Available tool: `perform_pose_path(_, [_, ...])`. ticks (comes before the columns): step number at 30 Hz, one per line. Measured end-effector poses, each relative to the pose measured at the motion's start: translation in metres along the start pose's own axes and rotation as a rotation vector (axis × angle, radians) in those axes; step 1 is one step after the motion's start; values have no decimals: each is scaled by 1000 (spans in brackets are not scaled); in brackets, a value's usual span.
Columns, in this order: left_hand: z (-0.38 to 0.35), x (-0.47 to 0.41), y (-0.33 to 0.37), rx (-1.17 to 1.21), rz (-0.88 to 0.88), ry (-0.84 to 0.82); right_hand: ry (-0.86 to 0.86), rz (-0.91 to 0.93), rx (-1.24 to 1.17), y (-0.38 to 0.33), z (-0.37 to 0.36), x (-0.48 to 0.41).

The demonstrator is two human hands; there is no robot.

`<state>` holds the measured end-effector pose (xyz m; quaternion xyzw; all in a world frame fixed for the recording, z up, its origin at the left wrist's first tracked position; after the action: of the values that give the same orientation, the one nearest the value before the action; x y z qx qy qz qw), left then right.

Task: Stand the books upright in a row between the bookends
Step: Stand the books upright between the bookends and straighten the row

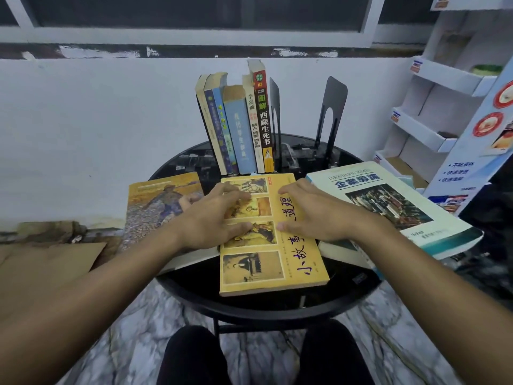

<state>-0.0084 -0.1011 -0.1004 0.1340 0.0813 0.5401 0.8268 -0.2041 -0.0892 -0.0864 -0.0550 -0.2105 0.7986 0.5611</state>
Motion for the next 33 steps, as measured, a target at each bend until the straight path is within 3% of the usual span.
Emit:
perform_pose_path(3, [-4, 0, -4, 94, -4, 3, 31, -10, -71, 1, 2, 0])
perform_pose_path(10, [14, 8, -5, 255, -78, 232, 186, 23, -279, 9, 17, 2])
perform_pose_path(17, [45, 16, -16, 645, -34, 452, 427, 238, -382, 2, 48, 7])
perform_pose_path(20, [63, 19, -19, 683, -27, 555, 493, 351, -420, -5, 62, 8])
perform_pose_path(26, [94, 20, -17, 740, -129, 660, 551, 520, -371, -19, 84, 4])
perform_pose_path(33, [116, 25, -7, 737, -234, 774, 716, 583, -222, -28, 108, -3])
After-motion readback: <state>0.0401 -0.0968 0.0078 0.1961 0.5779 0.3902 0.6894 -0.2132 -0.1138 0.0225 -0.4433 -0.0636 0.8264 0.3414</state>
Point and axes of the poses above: each hand's wrist, its own x-axis away from the middle knuckle, its own z-axis out of the back of the hand, y = z × x, the point moved 7 cm from there along -x, towards the middle knuckle, and after that the axes turned 1 degree about -x, right-handed, at the moved point
